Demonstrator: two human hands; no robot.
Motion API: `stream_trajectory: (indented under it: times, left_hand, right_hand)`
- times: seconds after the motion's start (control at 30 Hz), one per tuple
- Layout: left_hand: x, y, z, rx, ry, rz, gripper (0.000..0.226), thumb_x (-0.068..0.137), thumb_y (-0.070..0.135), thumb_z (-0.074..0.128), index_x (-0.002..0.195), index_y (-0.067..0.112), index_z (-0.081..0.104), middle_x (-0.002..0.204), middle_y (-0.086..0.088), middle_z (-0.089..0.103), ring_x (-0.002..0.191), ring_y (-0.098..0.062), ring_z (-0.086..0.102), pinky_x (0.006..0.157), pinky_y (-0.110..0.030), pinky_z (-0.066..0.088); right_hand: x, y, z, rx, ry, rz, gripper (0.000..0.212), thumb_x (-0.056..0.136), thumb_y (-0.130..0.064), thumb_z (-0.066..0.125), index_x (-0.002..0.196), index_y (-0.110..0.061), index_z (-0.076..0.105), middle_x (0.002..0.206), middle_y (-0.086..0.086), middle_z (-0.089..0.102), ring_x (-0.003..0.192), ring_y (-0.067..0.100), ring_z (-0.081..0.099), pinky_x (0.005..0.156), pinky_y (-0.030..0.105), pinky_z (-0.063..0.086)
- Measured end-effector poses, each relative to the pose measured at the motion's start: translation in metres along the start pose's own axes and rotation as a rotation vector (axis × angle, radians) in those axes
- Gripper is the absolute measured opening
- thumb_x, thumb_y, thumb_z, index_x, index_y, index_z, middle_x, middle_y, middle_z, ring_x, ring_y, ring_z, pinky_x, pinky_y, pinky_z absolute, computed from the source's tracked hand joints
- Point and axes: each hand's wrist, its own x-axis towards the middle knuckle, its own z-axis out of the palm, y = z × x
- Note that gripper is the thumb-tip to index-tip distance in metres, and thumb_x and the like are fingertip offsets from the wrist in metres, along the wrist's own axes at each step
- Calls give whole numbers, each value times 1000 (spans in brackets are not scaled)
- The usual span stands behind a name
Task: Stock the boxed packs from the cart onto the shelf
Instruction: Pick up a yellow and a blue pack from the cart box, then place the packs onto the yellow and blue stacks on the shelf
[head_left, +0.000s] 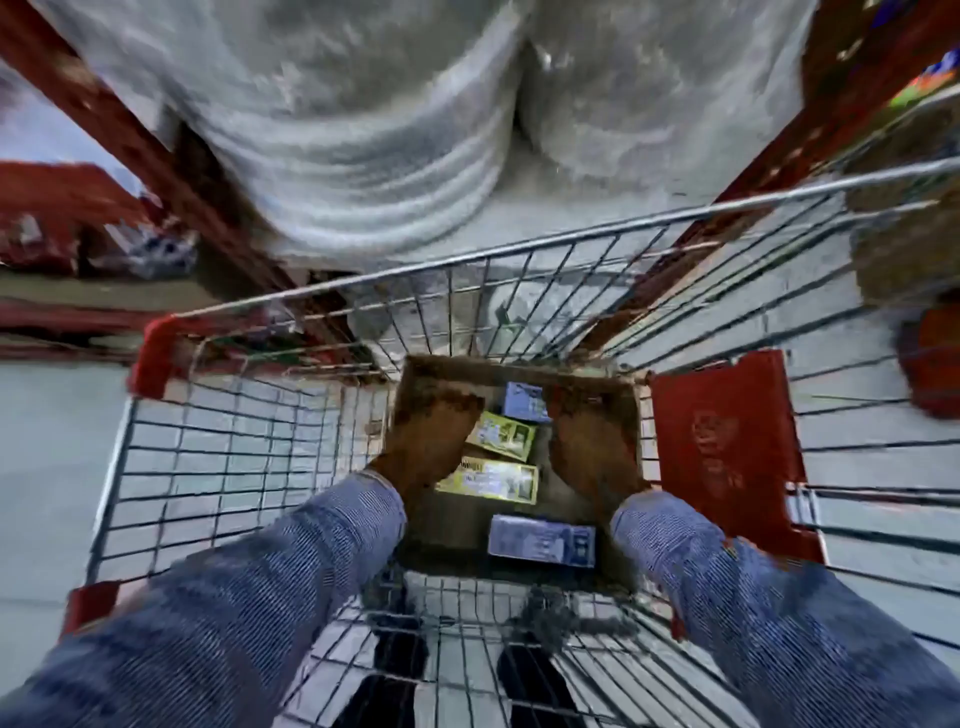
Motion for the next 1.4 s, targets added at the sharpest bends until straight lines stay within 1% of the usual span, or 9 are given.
stream_trajectory:
  times: [0.13,0.3,0.47,0.63,0.77,0.87,1.03,1.17,1.4]
  left_hand:
    - [17,-6,10,2,-57,21,58,97,5,47,151,9,25,155,-21,34,140,-37,36,113,-46,34]
    - [28,-11,3,-4,-62,117,56,86,10,68,138,9,46,139,-17,51,125,-36,52,102,-46,47]
    - [27,-15,-7,101,-46,168,47,84,30,73,123,11,55,126,-13,56,111,-33,61,81,-43,53]
    - [-4,-13,-46,142,-47,184,56,73,31,81,119,9,58,125,-13,59,104,-31,62,81,-42,53]
    - [-56,-6,-105,91,78,191,52,71,42,80,114,20,62,120,-6,63,102,-27,65,79,-39,55]
    - [-108,-1,-165,63,155,163,59,71,53,73,121,27,58,115,-2,65,101,-24,64,79,-37,55]
    - [-199,2,-267,106,343,107,44,63,51,75,100,32,62,95,9,68,86,-14,65,63,-27,42]
    - [-276,15,-357,150,547,67,41,63,56,67,97,33,63,86,7,71,79,-15,66,60,-32,51]
    - [-361,32,-473,234,884,-2,69,48,47,66,116,33,66,100,8,73,89,-17,69,73,-33,58]
  right_hand:
    - [10,5,21,-103,-18,16,74,47,7,77,120,6,60,115,30,66,92,46,68,63,48,59]
    - [17,5,39,-161,81,10,72,60,3,74,128,7,51,120,28,61,105,45,60,81,53,55]
    - [27,2,38,-225,10,31,59,77,-2,66,131,3,43,125,23,50,114,38,50,87,51,50]
    - [20,5,11,15,-134,132,75,77,-17,76,137,-2,33,136,19,41,121,35,45,93,44,50]
    - [-7,-3,-57,137,-40,82,83,64,-29,86,131,-5,44,129,18,50,111,35,56,86,39,51]
    - [-37,-18,-131,218,45,20,63,59,-34,83,110,-8,57,111,16,58,97,36,61,74,37,50]
    - [-93,-48,-263,188,264,-39,43,56,-40,81,83,-20,54,83,5,65,79,29,64,55,29,32]
    - [-145,-76,-385,104,485,-120,48,52,-44,79,88,-23,57,81,0,66,73,24,62,52,30,34]
    - [-218,-112,-545,65,797,-194,48,51,-47,77,93,-29,60,85,-7,69,73,17,61,55,31,50]
